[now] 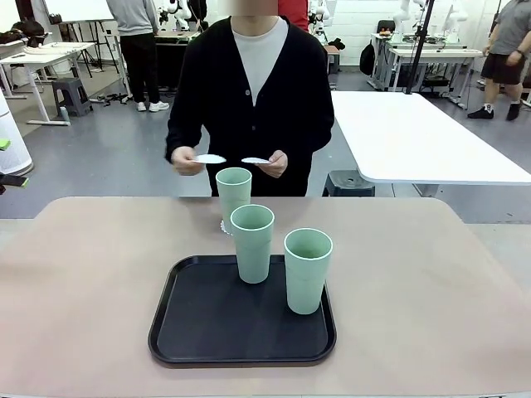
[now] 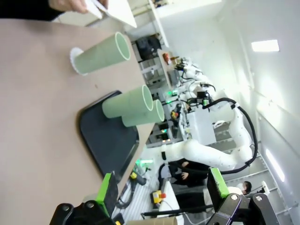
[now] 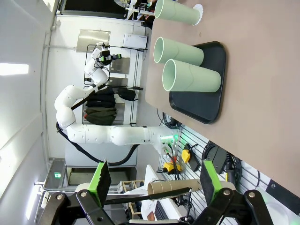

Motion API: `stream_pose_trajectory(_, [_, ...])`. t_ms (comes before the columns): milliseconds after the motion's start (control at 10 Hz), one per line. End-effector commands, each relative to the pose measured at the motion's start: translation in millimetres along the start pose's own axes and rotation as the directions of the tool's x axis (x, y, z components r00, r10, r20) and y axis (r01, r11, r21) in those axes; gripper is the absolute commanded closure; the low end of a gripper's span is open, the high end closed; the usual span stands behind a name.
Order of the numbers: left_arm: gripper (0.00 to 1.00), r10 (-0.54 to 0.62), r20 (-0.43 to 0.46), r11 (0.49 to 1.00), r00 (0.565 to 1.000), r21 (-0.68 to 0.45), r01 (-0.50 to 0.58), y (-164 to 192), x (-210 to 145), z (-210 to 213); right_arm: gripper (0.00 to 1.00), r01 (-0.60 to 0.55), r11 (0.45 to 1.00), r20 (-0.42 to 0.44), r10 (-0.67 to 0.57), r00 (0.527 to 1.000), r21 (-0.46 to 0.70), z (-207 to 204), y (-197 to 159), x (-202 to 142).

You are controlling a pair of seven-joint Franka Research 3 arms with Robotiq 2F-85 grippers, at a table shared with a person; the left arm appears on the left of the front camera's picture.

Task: Place coasters on the table and set cups on them.
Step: Take one Reusable plastic cup from the Flat Tray and place it on a coaster set by the human.

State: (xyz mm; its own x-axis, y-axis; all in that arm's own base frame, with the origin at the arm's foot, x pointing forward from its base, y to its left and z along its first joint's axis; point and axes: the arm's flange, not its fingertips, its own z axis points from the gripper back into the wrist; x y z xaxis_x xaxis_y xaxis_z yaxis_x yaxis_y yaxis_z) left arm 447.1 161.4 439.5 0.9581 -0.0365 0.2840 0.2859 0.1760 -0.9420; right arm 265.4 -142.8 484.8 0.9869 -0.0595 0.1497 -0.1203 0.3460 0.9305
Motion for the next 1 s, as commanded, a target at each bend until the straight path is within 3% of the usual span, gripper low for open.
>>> stream_pose_trajectory(0, [0.0,-0.004,0.005,1.0,1.0,-0.005,0.004,-0.3,-1.6,2.4,0.0,-0.007,1.0,-0.002,0.007,1.0,0.009,0.1,0.4,0.1])
stream_pose_trajectory(900, [0.0,-0.004,0.005,1.0,1.0,-0.005,0.004,-0.3,-1.6,2.4,0.0,-0.007,1.0,-0.002,0.007,1.0,0.009,0.1,0.4,0.1])
